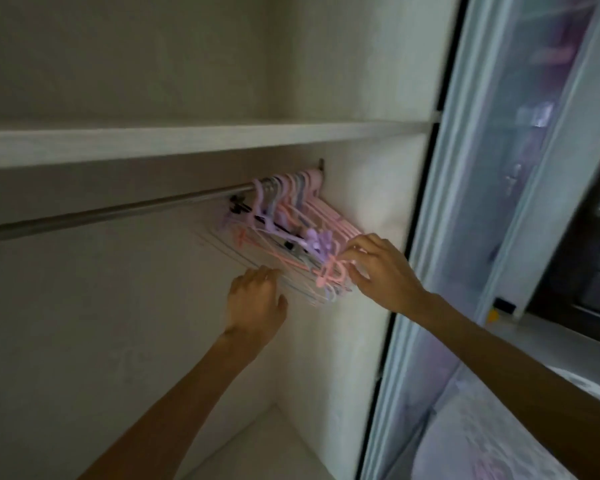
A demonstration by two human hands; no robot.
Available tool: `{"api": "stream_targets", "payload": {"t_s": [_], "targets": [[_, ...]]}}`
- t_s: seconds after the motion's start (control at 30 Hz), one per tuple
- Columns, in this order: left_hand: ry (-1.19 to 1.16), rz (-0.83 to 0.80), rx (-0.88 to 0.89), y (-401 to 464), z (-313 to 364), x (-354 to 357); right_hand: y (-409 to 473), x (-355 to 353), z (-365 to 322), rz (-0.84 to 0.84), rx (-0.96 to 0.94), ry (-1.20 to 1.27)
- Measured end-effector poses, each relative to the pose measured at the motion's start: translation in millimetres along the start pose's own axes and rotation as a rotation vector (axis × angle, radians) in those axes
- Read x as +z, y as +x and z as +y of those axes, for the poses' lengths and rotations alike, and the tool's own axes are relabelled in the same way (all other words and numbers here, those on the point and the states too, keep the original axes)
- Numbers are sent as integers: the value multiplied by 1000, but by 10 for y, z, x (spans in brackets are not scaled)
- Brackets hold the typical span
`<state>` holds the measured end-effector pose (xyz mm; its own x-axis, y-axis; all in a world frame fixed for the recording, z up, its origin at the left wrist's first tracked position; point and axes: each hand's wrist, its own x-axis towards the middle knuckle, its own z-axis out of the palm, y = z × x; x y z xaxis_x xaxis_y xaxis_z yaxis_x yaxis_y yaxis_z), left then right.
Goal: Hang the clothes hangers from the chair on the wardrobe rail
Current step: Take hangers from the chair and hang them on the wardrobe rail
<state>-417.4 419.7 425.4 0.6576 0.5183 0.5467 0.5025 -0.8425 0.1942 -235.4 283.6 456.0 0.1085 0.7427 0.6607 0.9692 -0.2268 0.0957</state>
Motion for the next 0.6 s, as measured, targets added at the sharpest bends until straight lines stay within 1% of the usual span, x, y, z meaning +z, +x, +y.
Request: {"api": "stream_targets", "payload": {"t_s": [0.07, 0.17, 0.27, 0.33, 0.43, 0.5, 0.6], "targets": [[-47, -132, 6, -111, 384, 222, -535, -103, 189, -45, 77, 4], [-140, -305, 9, -307, 982, 561, -1364, -254, 511, -169, 219, 24], [-252, -453, -26, -579, 1682, 1002, -2263, -461, 888, -392, 404, 32], [-322, -557, -58, -804, 2119, 1252, -2813, -598, 1100, -576, 576, 72], [-355, -691, -69, -1142, 2674, 1607, -3578, -724, 1412, -813, 743, 88], [-336, -759, -94, -1317, 3003, 1874, -4094, -773, 1617, -921, 840, 107], [-319, -847, -126, -1529, 3317, 2279, -4766, -754, 1827, -1025, 957, 134]]}}
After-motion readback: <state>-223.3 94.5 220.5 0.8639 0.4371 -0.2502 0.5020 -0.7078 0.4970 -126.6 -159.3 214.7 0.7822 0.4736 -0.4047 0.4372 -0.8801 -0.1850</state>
